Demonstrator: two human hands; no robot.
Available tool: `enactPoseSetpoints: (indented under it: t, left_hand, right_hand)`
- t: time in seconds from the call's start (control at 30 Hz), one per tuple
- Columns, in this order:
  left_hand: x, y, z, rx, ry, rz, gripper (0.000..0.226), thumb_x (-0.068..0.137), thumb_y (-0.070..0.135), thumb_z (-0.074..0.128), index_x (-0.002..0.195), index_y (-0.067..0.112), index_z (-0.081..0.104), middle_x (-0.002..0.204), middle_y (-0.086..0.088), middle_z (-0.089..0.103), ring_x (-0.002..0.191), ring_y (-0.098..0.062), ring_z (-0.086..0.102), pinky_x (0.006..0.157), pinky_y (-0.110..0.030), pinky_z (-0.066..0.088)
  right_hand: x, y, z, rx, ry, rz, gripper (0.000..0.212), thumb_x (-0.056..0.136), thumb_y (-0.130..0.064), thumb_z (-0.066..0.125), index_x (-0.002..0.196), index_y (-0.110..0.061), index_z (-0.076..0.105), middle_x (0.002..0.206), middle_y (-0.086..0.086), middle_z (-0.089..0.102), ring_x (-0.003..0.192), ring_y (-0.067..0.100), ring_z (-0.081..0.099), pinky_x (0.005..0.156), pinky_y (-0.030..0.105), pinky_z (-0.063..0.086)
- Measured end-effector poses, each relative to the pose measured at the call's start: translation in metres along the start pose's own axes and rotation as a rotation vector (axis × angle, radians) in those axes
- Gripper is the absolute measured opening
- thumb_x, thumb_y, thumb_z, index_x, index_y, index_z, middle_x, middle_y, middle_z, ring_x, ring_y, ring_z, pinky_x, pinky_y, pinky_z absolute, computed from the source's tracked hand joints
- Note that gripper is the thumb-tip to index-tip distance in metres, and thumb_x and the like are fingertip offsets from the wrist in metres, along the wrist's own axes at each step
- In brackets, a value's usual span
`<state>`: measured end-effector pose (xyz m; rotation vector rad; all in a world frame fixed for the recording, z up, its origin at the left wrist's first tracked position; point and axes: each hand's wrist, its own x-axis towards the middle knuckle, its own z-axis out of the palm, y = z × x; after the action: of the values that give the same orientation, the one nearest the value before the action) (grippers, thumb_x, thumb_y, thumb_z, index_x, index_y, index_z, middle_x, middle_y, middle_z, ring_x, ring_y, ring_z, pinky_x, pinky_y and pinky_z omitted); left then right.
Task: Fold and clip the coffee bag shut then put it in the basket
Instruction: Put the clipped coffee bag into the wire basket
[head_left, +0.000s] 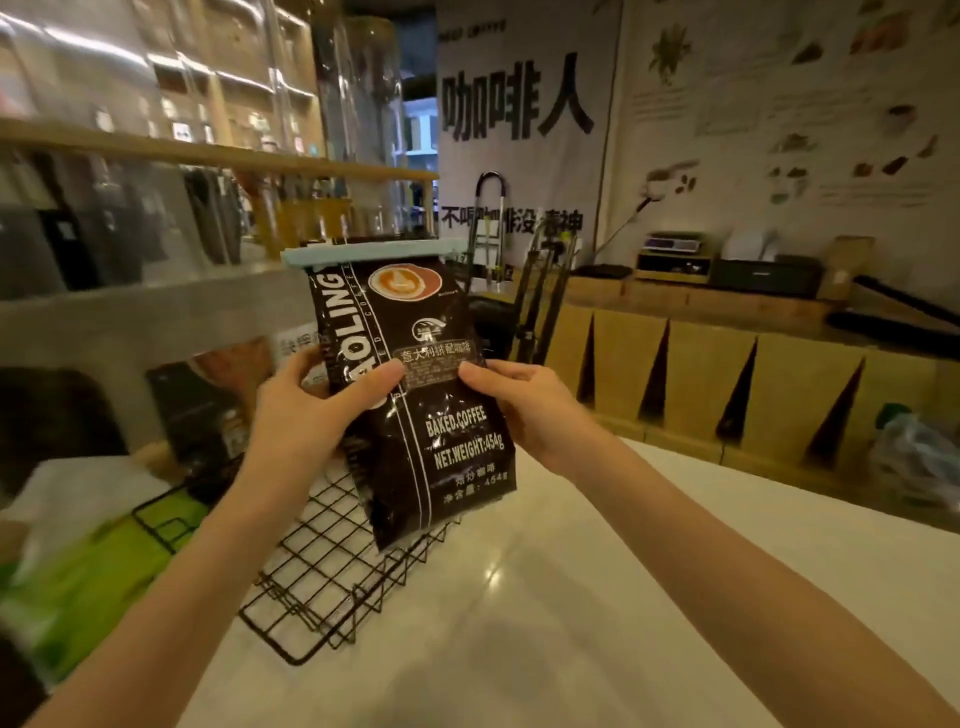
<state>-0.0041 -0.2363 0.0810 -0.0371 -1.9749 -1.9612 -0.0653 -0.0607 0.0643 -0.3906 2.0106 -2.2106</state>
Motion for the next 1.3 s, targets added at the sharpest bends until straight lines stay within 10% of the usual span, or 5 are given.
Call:
enactPoseSetpoints:
  t: [0.37, 0.53, 0.8, 1.2, 1.3]
  left_hand:
    - [0.036, -0.079, -0.066, -0.117, 0.245, -0.403, 0.051, 0.073, 0.018, 0.07, 0.118, 0.015, 0.046, 0.113, -0.006, 0.061, 0.097, -0.023, 0.058, 0.083, -0.042, 0.049]
    - [0.043, -0.097, -0.072, -0.234, 0.304, -0.569, 0.048, 0.075, 0.006, 0.066, 0.119, 0.004, 0.045, 0.115, -0.017, 0.06, 0.093, -0.029, 0.06, 0.058, -0.037, 0.048]
    - [0.051, -0.103, -0.076, -0.298, 0.367, -0.688, 0.039, 0.081, 0.003, 0.059, 0.117, 0.003, 0.045, 0.093, -0.017, 0.059, 0.079, -0.029, 0.057, 0.068, -0.045, 0.045]
    - [0.061, -0.111, -0.076, -0.222, 0.448, -0.596, 0.044, 0.079, 0.006, 0.06, 0.119, 0.004, 0.041, 0.11, -0.02, 0.057, 0.087, -0.032, 0.059, 0.054, -0.038, 0.047]
    - [0.068, -0.121, -0.081, -0.028, 0.471, -0.455, 0.076, 0.057, 0.036, 0.067, 0.123, 0.025, 0.031, 0.125, -0.012, 0.051, 0.105, -0.032, 0.055, 0.077, -0.047, 0.052]
  right_hand:
    - [0.095, 0.081, 0.075, -0.095, -0.147, 0.285, 0.06, 0.069, -0.031, 0.075, 0.122, -0.01, 0.054, 0.116, 0.013, 0.065, 0.104, 0.028, 0.063, 0.096, 0.046, 0.048]
    - [0.099, 0.099, 0.082, -0.12, -0.247, 0.383, 0.034, 0.082, -0.023, 0.064, 0.111, -0.007, 0.06, 0.11, 0.015, 0.066, 0.1, 0.027, 0.065, 0.086, 0.037, 0.053]
    - [0.109, 0.104, 0.102, -0.275, -0.276, 0.466, 0.038, 0.088, -0.029, 0.055, 0.117, -0.004, 0.053, 0.117, 0.016, 0.064, 0.106, 0.028, 0.063, 0.1, 0.044, 0.046]
    - [0.104, 0.101, 0.102, -0.333, -0.295, 0.449, 0.053, 0.078, -0.028, 0.067, 0.122, -0.007, 0.047, 0.115, 0.013, 0.063, 0.106, 0.026, 0.061, 0.098, 0.045, 0.047]
    - [0.101, 0.103, 0.101, -0.391, -0.271, 0.45, 0.057, 0.076, -0.038, 0.068, 0.12, -0.007, 0.049, 0.114, 0.011, 0.064, 0.104, 0.024, 0.062, 0.098, 0.046, 0.046]
